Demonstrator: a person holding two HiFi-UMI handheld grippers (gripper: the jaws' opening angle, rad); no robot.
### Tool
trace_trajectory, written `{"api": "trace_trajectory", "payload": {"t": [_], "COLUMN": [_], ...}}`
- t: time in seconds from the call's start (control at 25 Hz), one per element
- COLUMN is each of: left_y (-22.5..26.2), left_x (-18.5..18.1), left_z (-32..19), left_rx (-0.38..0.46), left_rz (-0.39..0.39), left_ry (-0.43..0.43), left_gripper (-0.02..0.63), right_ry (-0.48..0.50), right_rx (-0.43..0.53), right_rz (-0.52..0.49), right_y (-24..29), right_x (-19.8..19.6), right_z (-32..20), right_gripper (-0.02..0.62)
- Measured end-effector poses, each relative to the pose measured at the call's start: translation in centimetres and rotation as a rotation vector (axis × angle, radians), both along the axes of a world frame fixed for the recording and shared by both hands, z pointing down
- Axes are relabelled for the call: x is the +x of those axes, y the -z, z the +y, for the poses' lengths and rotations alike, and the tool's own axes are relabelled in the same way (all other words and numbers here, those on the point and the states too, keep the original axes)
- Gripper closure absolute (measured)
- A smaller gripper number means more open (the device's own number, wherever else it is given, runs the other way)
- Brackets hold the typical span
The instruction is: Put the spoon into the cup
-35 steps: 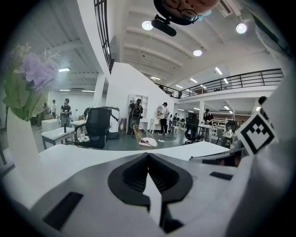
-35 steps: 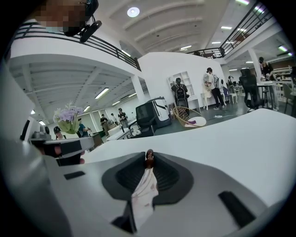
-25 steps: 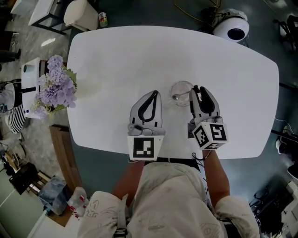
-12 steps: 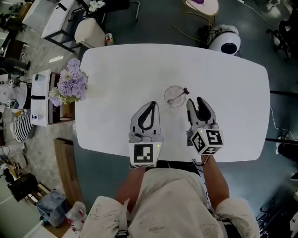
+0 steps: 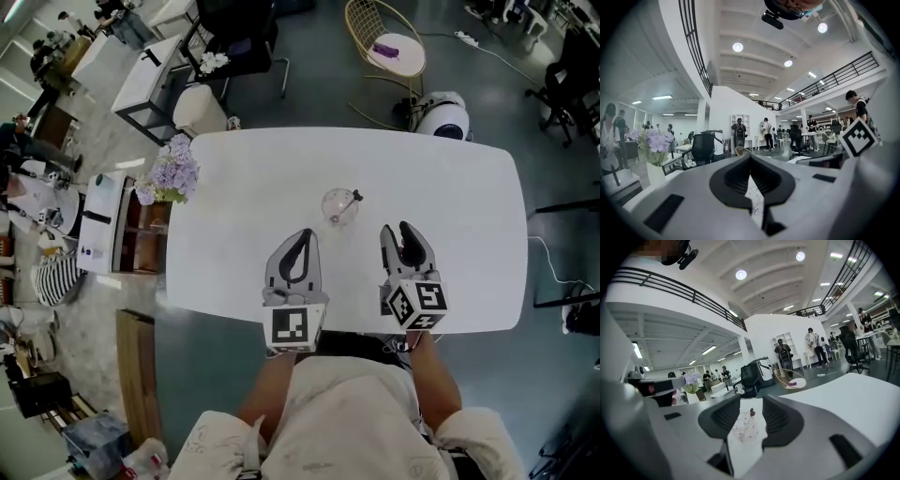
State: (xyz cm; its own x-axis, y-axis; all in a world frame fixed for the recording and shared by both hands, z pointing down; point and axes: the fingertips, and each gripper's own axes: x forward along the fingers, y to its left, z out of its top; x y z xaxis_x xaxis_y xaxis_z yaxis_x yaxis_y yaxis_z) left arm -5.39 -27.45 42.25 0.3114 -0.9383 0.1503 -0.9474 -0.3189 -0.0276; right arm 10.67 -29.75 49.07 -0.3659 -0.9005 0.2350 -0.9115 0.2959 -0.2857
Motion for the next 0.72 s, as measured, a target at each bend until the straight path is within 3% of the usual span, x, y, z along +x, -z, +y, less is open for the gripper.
{"api": "trace_trajectory", "payload": {"t": [0.36,0.72], "left_y": [4.4,10.8], "left_x": [0.3,-0.5], "left_z": [3.9,5.7], "left_rx": [0.132,0.278], "left_rz": [-0.009,0.014], "left_ry": [0.016,0.029], "left_gripper": [0.603,0.603], "right_ry": [-0.068,-0.075], "right_rx": [0.175,0.348], "right_rz": [0.028,0.034], "right_y": [6.6,15.4], "right_x": [3.6,4.3], "right_z": [2.4,4.4], "right_gripper": [0.456,0.468]}}
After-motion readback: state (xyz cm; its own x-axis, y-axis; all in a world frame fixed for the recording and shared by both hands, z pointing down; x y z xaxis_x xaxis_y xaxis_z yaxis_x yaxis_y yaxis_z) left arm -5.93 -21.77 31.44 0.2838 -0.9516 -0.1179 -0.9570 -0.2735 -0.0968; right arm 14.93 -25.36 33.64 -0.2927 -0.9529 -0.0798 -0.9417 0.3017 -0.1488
